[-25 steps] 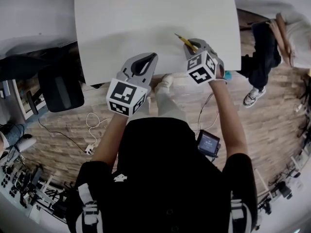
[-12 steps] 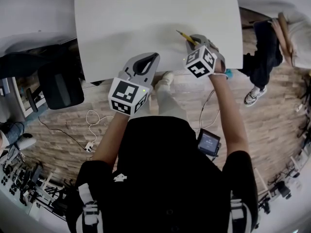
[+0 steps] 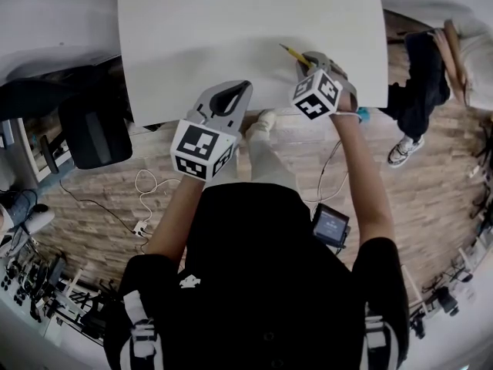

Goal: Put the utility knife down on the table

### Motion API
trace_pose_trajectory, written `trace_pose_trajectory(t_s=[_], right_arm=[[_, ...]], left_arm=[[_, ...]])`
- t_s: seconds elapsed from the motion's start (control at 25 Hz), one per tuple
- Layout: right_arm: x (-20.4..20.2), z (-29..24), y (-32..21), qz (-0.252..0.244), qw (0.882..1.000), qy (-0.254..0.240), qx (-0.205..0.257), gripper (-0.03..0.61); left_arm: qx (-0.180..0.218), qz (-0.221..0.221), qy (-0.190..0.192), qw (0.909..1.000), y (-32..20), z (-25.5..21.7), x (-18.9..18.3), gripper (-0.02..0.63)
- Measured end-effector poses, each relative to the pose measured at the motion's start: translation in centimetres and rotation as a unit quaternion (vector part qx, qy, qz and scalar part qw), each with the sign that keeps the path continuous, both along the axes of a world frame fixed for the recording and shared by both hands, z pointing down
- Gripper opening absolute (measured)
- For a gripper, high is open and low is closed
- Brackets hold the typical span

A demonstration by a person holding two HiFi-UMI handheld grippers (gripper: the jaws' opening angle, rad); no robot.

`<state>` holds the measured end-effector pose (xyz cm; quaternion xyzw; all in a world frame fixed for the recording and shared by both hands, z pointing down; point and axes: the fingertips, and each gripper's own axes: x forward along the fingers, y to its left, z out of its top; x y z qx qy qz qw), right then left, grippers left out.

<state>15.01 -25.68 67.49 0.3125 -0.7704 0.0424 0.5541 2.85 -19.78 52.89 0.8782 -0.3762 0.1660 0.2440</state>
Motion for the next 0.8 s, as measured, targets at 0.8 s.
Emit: trace_pose_trajectory(t_s=[0.8], right_arm=[[0.2, 1.5, 0.9, 0.004, 0.999, 0.019, -0.029, 0.081]], left_arm=[[-0.012, 0.002, -0.002, 0.9999, 0.4, 0.4, -0.3, 0.018]])
